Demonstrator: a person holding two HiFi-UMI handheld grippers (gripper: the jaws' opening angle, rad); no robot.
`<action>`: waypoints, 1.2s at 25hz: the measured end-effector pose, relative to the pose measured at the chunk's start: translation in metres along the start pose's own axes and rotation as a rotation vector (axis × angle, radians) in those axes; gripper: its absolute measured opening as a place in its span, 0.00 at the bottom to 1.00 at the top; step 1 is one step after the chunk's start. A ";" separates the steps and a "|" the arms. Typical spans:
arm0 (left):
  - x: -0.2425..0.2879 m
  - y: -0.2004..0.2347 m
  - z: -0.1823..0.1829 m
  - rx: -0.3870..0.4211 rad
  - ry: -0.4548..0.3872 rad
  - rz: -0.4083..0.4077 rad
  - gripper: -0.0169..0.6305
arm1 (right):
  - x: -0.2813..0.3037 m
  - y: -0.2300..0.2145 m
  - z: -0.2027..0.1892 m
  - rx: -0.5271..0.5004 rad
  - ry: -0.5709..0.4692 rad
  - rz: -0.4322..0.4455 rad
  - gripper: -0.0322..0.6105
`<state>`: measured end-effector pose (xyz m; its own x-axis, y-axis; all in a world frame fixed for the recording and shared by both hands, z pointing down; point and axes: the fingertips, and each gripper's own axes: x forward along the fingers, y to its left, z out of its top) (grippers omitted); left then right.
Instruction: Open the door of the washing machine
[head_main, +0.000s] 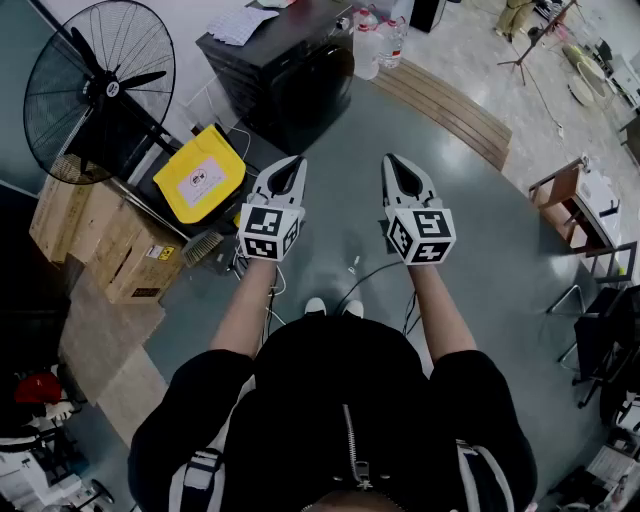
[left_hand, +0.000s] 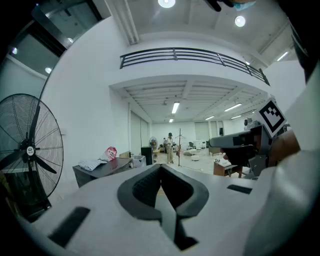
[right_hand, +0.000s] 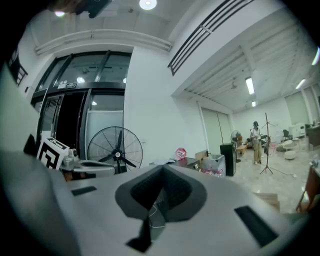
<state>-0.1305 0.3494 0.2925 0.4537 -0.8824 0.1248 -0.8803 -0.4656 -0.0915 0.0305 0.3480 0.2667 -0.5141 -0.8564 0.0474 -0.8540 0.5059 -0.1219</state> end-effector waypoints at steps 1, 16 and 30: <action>0.000 -0.003 0.000 -0.002 0.003 0.002 0.03 | -0.002 -0.002 -0.003 0.005 0.014 0.001 0.05; 0.006 -0.052 -0.001 -0.004 0.012 0.016 0.03 | -0.036 -0.030 -0.004 -0.016 0.004 0.020 0.05; 0.035 -0.047 -0.006 -0.001 0.014 -0.007 0.03 | -0.020 -0.045 -0.014 -0.013 0.022 0.004 0.05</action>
<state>-0.0735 0.3408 0.3073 0.4575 -0.8782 0.1392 -0.8774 -0.4713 -0.0894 0.0780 0.3435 0.2853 -0.5195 -0.8517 0.0691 -0.8525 0.5111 -0.1091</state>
